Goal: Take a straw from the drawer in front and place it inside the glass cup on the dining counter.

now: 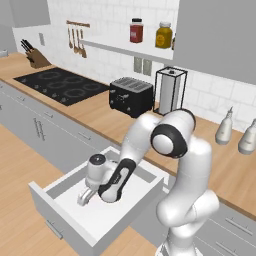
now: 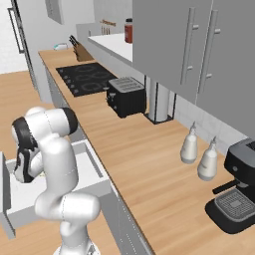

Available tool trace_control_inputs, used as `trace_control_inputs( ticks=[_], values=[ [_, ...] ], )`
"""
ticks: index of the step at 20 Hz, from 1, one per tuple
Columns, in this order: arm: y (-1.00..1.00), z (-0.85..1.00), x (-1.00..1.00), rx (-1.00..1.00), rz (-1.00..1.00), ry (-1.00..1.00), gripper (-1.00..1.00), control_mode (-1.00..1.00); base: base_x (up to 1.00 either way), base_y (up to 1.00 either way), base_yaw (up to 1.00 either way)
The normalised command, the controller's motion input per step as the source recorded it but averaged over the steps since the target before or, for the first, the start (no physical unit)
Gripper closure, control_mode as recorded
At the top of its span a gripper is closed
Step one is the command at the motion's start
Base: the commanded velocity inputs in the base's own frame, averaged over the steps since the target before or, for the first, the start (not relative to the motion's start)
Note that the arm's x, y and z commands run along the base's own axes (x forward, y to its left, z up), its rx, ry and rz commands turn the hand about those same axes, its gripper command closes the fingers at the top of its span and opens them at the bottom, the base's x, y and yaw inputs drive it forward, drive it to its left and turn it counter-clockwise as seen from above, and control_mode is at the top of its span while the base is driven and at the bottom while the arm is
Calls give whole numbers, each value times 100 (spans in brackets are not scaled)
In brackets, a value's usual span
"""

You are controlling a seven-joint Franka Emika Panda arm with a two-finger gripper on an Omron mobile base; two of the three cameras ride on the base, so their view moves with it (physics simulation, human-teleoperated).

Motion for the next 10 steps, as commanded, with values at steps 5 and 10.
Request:
trace_control_inputs(
  ticks=[5, 10],
  values=[
    [18, -8, 14, 0, 11, -7, -100, -100, 0, 0, 0],
    [13, 0, 42, 0, 5, -4, -100, -100, 0, 0, 0]
  ],
)
